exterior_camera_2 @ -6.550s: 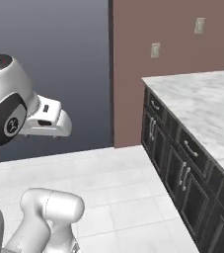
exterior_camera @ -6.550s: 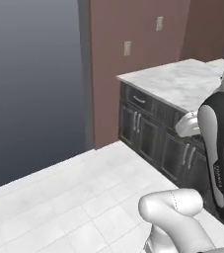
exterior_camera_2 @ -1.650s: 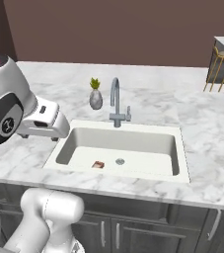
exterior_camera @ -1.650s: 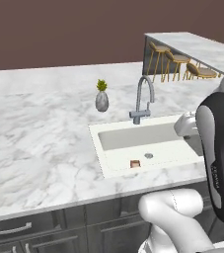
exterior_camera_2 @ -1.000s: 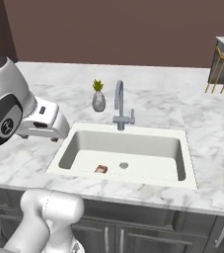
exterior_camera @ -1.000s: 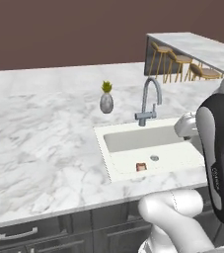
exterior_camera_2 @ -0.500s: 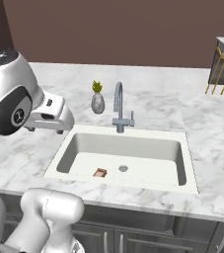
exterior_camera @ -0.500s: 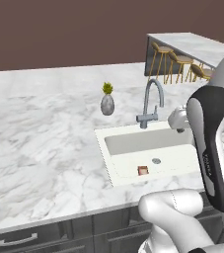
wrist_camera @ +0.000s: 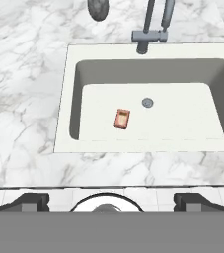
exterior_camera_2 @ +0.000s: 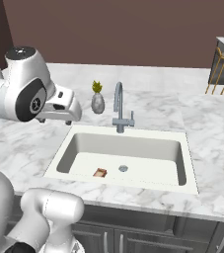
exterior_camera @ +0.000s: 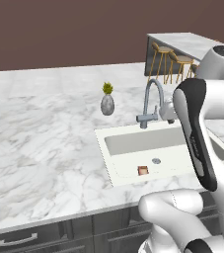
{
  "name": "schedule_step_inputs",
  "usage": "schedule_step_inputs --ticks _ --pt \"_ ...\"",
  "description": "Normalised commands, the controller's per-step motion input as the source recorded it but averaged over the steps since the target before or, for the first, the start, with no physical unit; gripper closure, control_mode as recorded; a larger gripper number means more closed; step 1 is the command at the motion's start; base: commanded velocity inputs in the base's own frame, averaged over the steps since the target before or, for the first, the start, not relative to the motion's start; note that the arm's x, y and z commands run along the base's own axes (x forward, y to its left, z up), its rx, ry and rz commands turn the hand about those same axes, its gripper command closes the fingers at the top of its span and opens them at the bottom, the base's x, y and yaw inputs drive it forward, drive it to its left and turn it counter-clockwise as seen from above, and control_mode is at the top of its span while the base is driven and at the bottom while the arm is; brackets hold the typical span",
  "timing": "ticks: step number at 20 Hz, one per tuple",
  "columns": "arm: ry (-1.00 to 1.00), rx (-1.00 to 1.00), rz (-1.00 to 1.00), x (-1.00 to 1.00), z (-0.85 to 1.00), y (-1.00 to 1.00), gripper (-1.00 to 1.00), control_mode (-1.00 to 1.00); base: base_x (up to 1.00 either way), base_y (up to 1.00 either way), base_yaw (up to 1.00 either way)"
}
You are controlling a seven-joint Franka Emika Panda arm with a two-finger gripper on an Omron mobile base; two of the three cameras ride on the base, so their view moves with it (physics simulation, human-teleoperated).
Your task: Pick up the sponge and bar soap from the sink, and place them back in the cabinet, and close the cabinet door.
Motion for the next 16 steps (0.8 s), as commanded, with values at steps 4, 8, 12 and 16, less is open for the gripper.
schedule_step_inputs --ticks 4,8,12,16 --pt "0.00 0.00 0.00 0.28 -0.25 0.00 -1.00 -1.00 0.00 0.00 0.00" --pt "0.00 0.00 0.00 0.14 -0.35 0.00 -1.00 -1.00 0.00 0.00 0.00" --pt "-0.01 0.00 0.00 0.06 -0.47 0.00 -1.00 -1.00 0.00 0.00 0.00" --pt "0.00 0.00 0.00 0.15 -0.43 0.00 -1.00 -1.00 0.00 0.00 0.00"
